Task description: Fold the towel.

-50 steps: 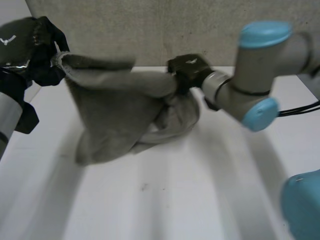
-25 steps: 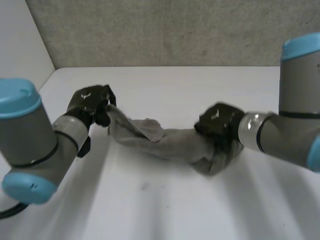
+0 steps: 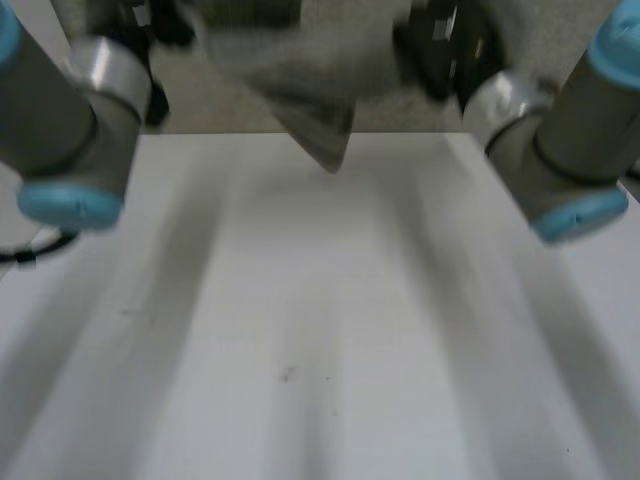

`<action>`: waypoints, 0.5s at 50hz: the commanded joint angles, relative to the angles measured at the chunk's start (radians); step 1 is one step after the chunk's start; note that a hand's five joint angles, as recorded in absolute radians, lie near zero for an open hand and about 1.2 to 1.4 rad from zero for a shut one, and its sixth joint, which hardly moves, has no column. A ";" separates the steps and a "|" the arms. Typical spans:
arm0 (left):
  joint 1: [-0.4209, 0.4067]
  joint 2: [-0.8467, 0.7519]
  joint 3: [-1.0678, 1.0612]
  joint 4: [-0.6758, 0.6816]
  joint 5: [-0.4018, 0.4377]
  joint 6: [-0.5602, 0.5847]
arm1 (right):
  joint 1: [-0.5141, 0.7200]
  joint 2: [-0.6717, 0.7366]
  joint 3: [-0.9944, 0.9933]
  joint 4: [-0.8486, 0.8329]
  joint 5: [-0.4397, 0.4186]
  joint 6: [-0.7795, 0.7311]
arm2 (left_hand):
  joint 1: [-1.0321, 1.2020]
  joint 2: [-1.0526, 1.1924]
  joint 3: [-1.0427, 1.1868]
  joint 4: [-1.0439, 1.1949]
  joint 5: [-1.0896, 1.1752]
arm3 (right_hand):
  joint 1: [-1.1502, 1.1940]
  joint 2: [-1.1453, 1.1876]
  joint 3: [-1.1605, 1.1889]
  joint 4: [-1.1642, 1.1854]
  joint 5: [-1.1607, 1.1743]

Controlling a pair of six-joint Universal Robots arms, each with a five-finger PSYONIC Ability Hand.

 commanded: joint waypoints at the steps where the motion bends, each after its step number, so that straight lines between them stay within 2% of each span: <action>1: 0.013 -0.034 -0.334 0.015 0.002 0.003 | -0.006 0.070 0.205 0.266 -0.006 -0.010 | 0.212 0.179 0.179 0.178 0.211 | 0.112 0.079 0.062 0.060 0.084; 9: 0.015 -0.053 -0.533 0.017 0.004 0.044 | -0.012 0.081 0.396 0.346 -0.003 -0.007 | 0.212 0.179 0.179 0.178 0.211 | 0.078 0.045 0.028 0.025 0.050; 10: 0.016 -0.044 -0.557 0.015 0.005 0.056 | -0.013 0.064 0.425 0.347 -0.001 -0.005 | 0.212 0.179 0.179 0.178 0.211 | -0.344 -0.377 -0.394 -0.396 -0.371; 11: 0.016 -0.044 -0.557 0.015 0.005 0.057 | -0.013 0.064 0.426 0.347 -0.001 -0.005 | 0.212 0.179 0.179 0.178 0.211 | -0.348 -0.381 -0.398 -0.400 -0.376; 12: 0.016 -0.027 -0.577 0.014 0.005 0.067 | -0.015 0.035 0.454 0.349 -0.001 -0.002 | 0.212 0.179 0.179 0.178 0.211 | -0.787 -0.820 -0.837 -0.839 -0.814; 13: 0.018 -0.004 -0.593 0.014 0.005 0.073 | -0.015 -0.002 0.482 0.349 -0.003 0.000 | 0.212 0.179 0.179 0.178 0.211 | -1.093 -1.127 -1.143 -1.146 -1.121; 21: 0.034 0.100 -0.668 0.020 0.007 0.073 | -0.065 -0.149 0.521 0.338 -0.012 0.019 | 0.212 0.179 0.179 0.178 0.211 | -1.110 -1.143 -1.160 -1.162 -1.137; 25: 0.036 0.131 -0.694 0.021 0.005 0.073 | -0.089 -0.175 0.499 0.332 -0.012 0.058 | 0.212 0.179 0.179 0.178 0.211 | -1.110 -1.143 -1.160 -1.162 -1.137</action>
